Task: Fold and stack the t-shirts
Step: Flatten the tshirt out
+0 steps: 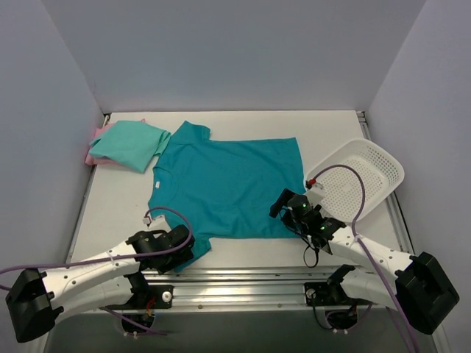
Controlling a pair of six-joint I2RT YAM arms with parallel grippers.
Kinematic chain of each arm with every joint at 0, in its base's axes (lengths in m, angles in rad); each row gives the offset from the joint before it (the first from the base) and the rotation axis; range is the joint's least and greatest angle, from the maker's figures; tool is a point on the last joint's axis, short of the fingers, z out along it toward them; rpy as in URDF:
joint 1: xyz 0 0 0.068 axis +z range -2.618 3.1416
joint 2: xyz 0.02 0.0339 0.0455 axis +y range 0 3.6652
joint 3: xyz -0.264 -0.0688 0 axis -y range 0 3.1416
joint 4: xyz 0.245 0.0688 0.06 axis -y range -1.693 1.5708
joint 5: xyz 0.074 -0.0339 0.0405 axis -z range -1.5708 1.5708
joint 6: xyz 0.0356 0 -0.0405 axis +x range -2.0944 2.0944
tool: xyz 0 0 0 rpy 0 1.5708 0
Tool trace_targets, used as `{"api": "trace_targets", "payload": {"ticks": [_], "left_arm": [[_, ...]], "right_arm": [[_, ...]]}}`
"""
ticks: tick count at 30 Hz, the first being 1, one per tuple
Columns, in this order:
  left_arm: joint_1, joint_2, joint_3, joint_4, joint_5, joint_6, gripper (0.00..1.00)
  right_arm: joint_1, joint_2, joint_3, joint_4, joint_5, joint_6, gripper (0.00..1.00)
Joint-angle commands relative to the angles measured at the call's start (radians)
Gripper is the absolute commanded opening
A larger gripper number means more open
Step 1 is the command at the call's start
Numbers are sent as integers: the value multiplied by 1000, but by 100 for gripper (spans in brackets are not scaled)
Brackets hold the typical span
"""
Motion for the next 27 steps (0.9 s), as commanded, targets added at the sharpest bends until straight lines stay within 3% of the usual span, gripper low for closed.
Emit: {"api": "trace_targets", "payload": {"ticks": [1, 9, 18, 22, 26, 27], "left_arm": [[-82, 105, 0, 106, -22, -134, 74], [-210, 353, 31, 196, -72, -260, 74], [-240, 264, 22, 97, -149, -320, 73], [-239, 230, -3, 72, -181, -340, 65], [-239, 196, -17, 86, -212, -336, 41], [-239, 193, -18, 87, -221, -331, 31]], "right_arm": [[-9, -24, -12, 10, -9, -13, 87], [-17, -28, -23, 18, -32, -21, 87], [-21, -10, -35, 52, -53, -22, 87], [-23, -10, -38, 53, -49, -22, 87], [-24, -11, -36, 44, -36, -21, 87], [-24, -11, -35, 43, -35, -22, 87]]}}
